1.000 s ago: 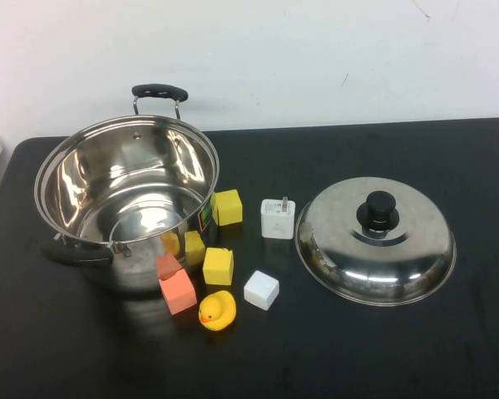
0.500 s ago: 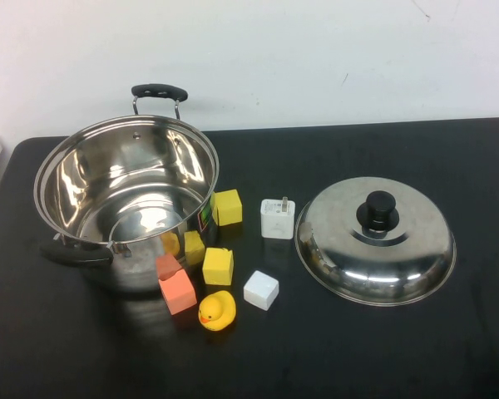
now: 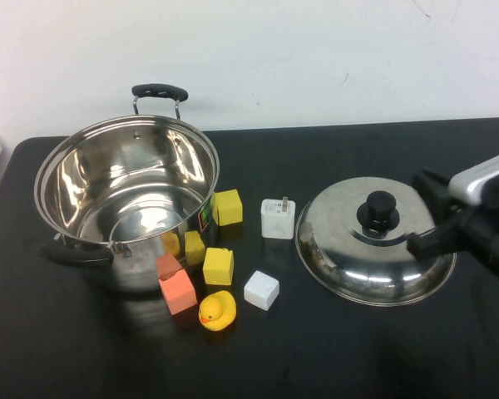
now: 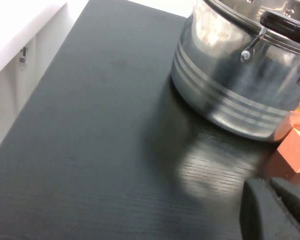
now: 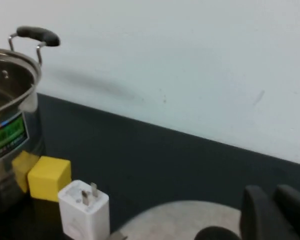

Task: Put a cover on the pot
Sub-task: Pick up the pot lid

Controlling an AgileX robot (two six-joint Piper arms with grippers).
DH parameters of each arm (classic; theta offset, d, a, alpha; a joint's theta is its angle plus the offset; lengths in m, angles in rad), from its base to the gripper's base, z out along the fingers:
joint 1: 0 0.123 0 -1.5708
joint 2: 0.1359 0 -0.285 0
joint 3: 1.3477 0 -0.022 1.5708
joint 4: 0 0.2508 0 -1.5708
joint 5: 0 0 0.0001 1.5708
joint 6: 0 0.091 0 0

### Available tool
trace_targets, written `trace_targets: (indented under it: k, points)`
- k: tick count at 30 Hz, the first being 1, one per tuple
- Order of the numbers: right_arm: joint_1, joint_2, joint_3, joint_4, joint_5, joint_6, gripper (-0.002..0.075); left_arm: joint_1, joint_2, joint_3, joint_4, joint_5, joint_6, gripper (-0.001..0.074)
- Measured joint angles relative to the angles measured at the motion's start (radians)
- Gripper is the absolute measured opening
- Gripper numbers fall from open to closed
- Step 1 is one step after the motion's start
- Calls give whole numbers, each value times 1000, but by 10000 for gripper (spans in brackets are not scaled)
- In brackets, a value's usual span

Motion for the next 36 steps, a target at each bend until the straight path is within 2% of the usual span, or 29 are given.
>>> trace_targets:
  k: [2,7,9,12,22,30,33,36]
  points:
    - [9,58,-3,22,-53,-9,112,0,0,0,0,0,0,-2]
    - [10,173,-29,56,-74,-9,361,0,0,0,0,0,0,-2]
    - [11,207,-53,56,-74,-9,430,0,0,0,0,0,0,-2]
    - [14,251,-95,54,-74,-9,475,0,0,0,0,0,0,-2]
    - [16,384,-232,32,-30,-9,493,0,0,0,0,0,0,-2]
    - [17,441,-245,22,-29,-9,488,0,0,0,0,0,0,-2]
    - [17,441,-245,22,-29,-9,443,0,0,0,0,0,0,-2]
    - [17,441,-245,22,-35,-2,353,0,0,0,0,0,0,-2]
